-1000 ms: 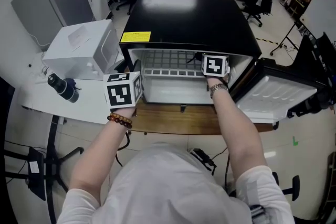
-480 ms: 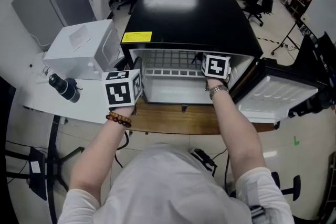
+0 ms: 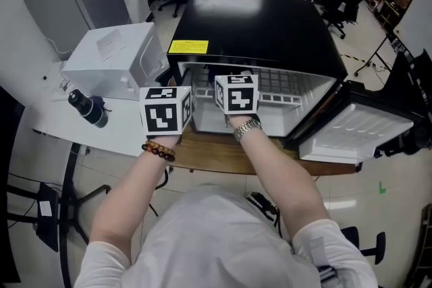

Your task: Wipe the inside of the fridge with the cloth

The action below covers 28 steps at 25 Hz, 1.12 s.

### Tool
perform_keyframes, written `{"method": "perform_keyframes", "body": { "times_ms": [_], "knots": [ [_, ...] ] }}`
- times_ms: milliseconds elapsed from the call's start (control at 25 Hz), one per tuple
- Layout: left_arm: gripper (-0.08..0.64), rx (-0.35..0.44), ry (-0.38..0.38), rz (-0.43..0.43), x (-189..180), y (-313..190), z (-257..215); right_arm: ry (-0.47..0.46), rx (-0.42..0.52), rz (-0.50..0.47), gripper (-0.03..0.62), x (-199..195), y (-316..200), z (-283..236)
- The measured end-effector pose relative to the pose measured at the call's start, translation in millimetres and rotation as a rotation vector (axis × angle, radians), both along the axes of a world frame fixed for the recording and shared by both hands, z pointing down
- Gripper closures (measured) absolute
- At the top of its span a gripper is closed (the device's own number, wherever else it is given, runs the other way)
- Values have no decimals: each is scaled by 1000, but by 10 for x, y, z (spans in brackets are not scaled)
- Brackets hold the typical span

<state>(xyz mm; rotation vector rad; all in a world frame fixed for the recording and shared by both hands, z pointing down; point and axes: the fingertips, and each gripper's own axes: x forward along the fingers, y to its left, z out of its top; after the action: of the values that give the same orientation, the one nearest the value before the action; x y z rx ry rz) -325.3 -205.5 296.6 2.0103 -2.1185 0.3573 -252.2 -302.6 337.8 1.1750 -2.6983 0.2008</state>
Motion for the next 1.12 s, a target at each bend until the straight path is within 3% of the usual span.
{"method": "perform_keyframes", "body": {
  "times_ms": [280,480,680,1120],
  "knots": [
    [360,-13,-8,19,53,-6,13,104,-102,-68,505,-370,167,582],
    [376,-6,-4,1,31,-22,-7,192,-53,-25,503,-273,106,603],
    [403,-2,11,-22,5,-23,-5,246,-42,38,505,-3,5,674],
    [403,17,29,-24,-1,-24,-6,251,-37,155,505,734,-126,750]
  ]
}}
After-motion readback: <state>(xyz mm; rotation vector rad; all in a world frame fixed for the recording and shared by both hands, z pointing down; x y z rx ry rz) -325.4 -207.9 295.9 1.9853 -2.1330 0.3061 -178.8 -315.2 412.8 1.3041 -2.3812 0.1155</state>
